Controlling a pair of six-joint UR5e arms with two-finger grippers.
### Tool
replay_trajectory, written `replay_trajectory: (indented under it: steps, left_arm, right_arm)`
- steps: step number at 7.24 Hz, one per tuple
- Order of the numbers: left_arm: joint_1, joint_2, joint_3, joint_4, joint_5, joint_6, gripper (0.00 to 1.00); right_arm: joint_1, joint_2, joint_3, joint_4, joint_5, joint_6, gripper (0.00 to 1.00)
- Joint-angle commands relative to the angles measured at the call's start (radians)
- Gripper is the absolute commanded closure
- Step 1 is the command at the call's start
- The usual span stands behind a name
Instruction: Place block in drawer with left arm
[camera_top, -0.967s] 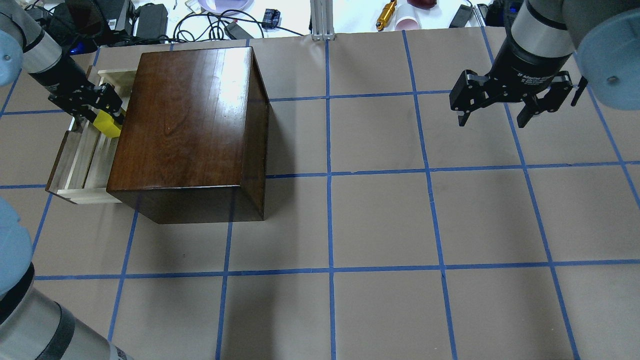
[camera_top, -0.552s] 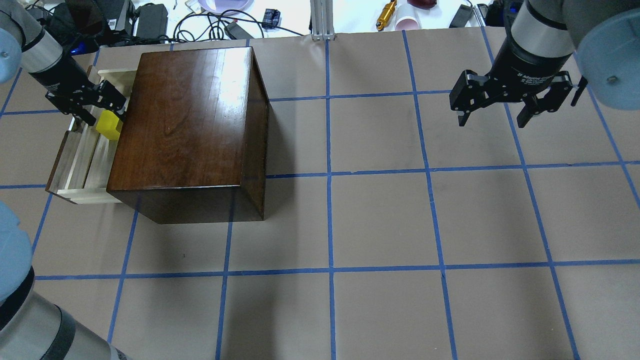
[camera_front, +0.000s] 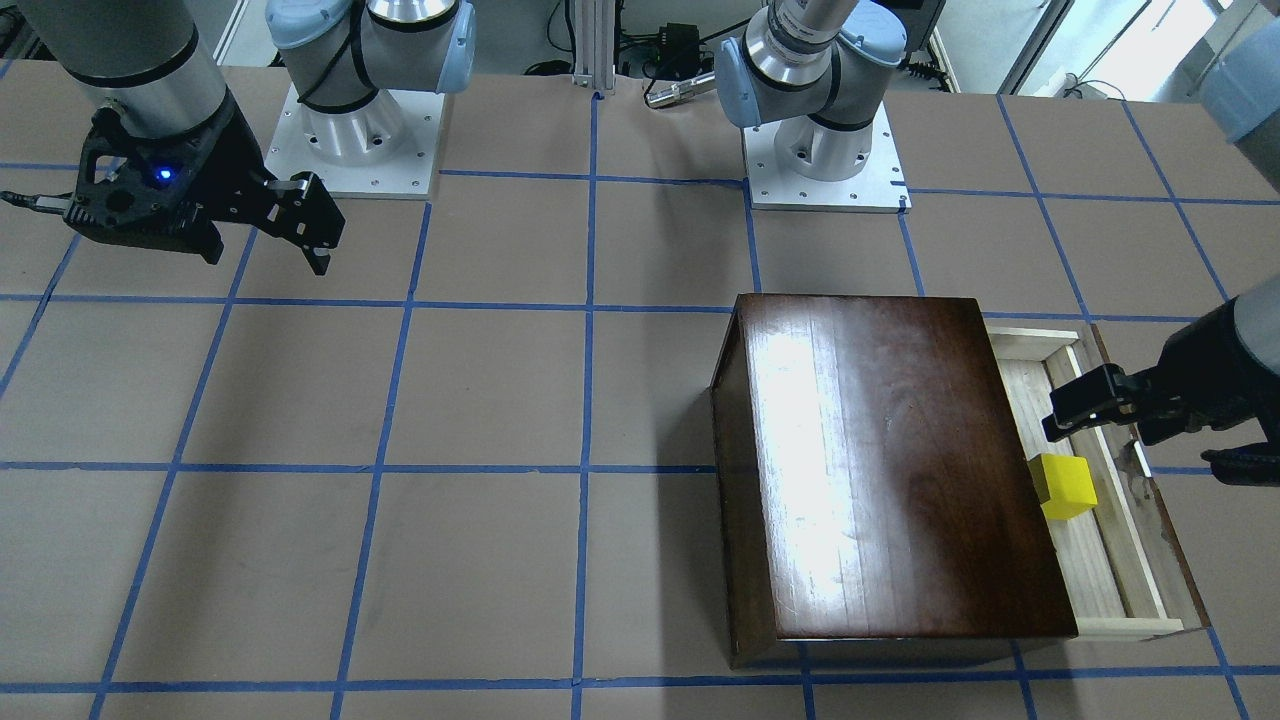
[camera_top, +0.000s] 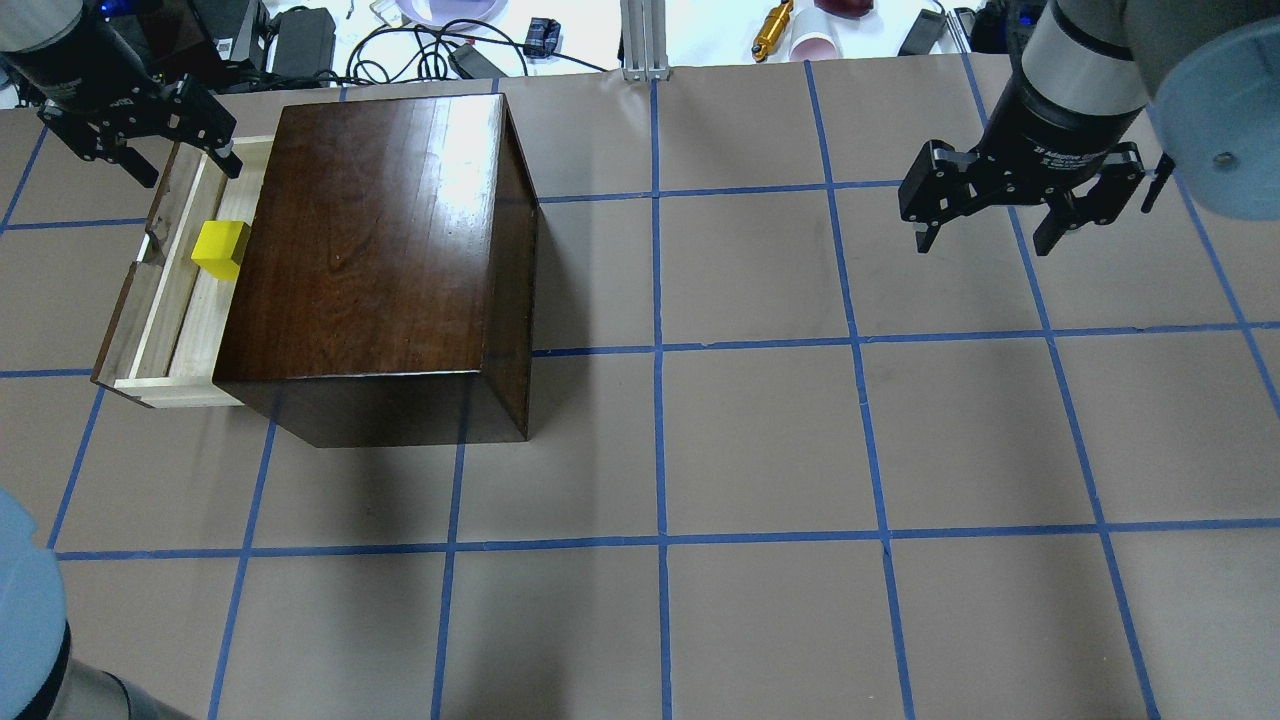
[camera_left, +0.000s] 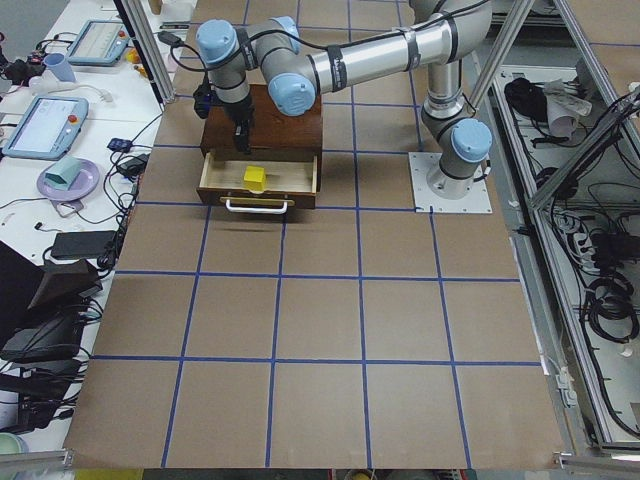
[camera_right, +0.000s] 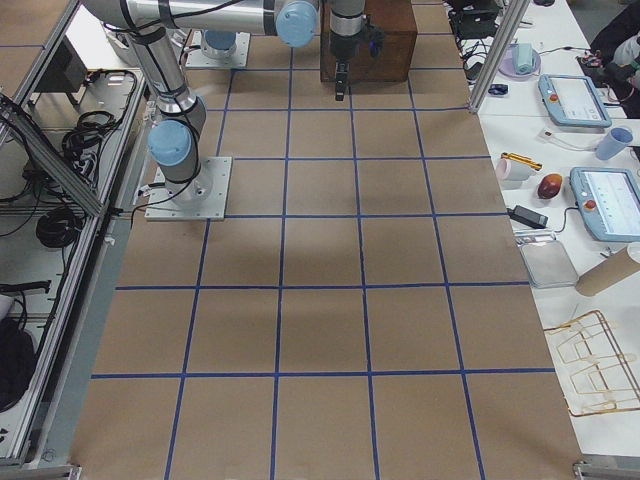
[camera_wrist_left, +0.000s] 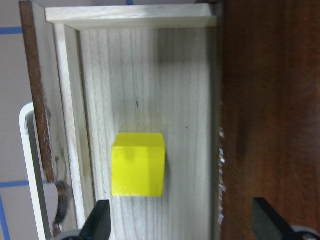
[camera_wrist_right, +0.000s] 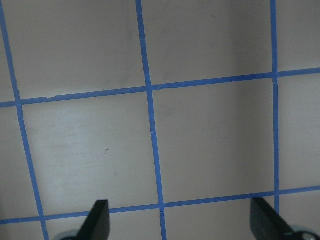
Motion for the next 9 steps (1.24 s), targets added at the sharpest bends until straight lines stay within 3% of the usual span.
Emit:
replay_trajectory:
  steps: [1,5,8,9]
  left_arm:
    - [-0.069,0.030,0.042,-0.038,0.099,-0.059,0.00]
    - [-0.219,0.053,0.001,-0.037,0.094,-0.201,0.00]
    - [-0.257,0.083,-0.046,-0.018,0.090,-0.226,0.00]
    - [-0.264,0.108,-0.066,-0.035,0.021,-0.232,0.00]
  right_arm:
    - [0.000,0.000,0.001,0.000,0.000,0.000,0.00]
    - [0.000,0.000,0.001,0.000,0.000,0.000,0.00]
    - [0.000,0.000,-0.001,0.000,0.000,0.000,0.00]
    - [0.000,0.000,0.001,0.000,0.000,0.000,0.00]
